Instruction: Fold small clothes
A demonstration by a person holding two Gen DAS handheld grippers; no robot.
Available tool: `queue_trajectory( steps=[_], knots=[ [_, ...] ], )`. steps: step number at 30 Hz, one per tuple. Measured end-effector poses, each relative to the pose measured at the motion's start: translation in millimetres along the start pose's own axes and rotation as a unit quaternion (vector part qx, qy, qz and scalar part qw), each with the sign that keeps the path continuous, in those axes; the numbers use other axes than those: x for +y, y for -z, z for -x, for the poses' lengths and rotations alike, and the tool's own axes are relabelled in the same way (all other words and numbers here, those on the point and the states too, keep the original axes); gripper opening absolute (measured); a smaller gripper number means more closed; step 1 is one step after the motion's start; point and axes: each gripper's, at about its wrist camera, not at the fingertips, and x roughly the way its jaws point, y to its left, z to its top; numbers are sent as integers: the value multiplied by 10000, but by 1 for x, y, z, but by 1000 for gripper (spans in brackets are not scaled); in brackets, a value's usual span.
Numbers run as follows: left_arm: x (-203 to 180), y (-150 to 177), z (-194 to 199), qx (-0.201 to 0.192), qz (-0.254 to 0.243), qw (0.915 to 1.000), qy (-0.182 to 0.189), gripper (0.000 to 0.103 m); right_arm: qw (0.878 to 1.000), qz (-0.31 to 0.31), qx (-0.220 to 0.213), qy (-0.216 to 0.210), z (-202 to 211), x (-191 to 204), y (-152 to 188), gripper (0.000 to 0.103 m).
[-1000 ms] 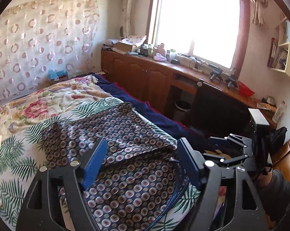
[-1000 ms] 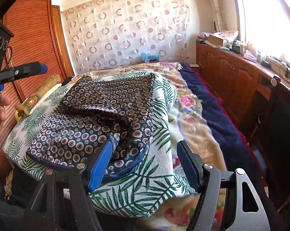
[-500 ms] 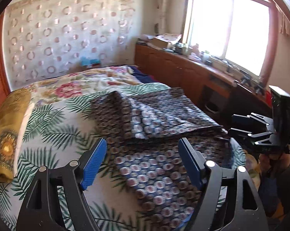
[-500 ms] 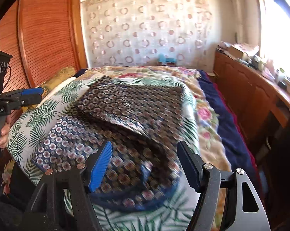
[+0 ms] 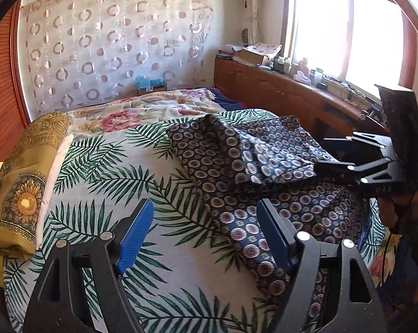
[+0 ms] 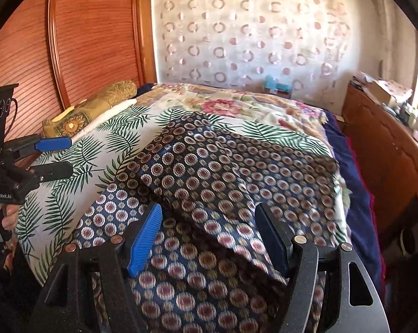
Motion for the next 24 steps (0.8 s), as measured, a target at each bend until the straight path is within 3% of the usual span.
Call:
queue_trajectory(
  steps=[12,19,21,24],
  knots=[
    [32,-3,-19,146,143,9998,-41,77,9926,724,765,-598,-90,18,-55,72],
    [38,-9,-29,267,138,9995,50,77,9856,1083,1173,-565,-133,18,-61,72],
    [37,-12,-30,274,78,9996,47,77,9838,1146,1267,-551,-141,17,-60,68],
    [36,-15,-34,274,73,9996,83,77,9831,1186,1260,-601,-141,17,-59,52]
  ],
)
